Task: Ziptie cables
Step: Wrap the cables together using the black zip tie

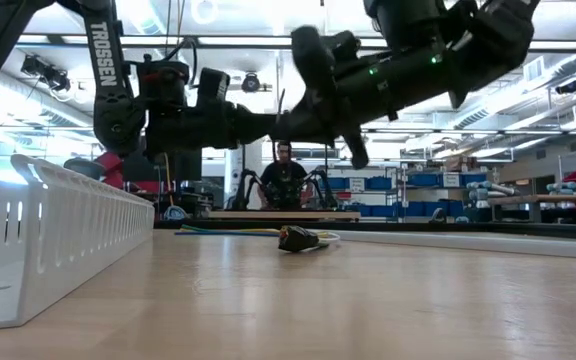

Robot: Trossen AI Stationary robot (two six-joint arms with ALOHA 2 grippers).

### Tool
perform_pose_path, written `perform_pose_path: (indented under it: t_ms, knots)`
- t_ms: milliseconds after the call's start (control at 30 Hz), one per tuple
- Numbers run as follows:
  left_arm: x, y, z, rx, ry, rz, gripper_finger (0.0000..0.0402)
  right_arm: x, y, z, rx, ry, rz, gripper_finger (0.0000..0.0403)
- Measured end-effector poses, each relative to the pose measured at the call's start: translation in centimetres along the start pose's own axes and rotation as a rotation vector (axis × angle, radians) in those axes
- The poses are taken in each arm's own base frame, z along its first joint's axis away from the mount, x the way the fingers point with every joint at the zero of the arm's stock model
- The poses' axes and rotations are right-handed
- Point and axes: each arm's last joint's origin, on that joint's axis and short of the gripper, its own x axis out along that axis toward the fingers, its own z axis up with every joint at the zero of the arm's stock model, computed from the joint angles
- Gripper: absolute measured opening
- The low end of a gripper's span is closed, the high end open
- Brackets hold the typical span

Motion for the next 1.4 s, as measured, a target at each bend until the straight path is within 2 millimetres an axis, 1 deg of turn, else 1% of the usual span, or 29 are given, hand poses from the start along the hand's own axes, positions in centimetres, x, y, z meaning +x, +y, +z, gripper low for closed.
perform_pose_path:
  t_ms: [100, 233, 533, 733, 967, 1133, 1233, 1400]
  knots:
    - [-0.3, 0.5, -0.1, 0.039, 0.005, 0.019, 0.0000, 0.2, -0.9, 0.3, 0.037, 0.034, 0.043, 0.0000]
    - [-0.5, 1.0, -0.2, 0.076, 0.010, 0.035, 0.0000, 0.5, -1.4, 0.5, 0.041, 0.072, 0.071, 0.0000]
    - [-0.5, 1.0, -0.2, 0.130, 0.004, 0.006, 0.0000, 1.0, -2.8, 1.3, 0.114, 0.121, 0.101, 0.0000]
    - [-0.5, 1.0, -0.1, 0.173, -0.001, 0.006, 0.0000, 1.2, -3.3, 1.6, 0.146, 0.145, 0.126, 0.0000]
    - [-0.5, 1.0, -0.1, 0.206, -0.003, 0.005, 0.0000, 1.3, -3.8, 1.8, 0.161, 0.154, 0.118, 0.0000]
    - [-0.5, 1.0, -0.1, 0.208, -0.007, -0.008, 0.0000, 1.3, -3.9, 1.8, 0.164, 0.159, 0.120, 0.0000]
    - [-0.5, 1.0, -0.1, 0.207, -0.012, -0.024, 0.0000, 1.0, -4.4, 1.4, 0.184, 0.157, 0.092, 0.0000]
    - [-0.6, 1.1, -0.1, 0.206, -0.011, -0.024, 0.0000, 0.3, -4.7, 1.3, 0.197, 0.101, 0.134, 0.0000]
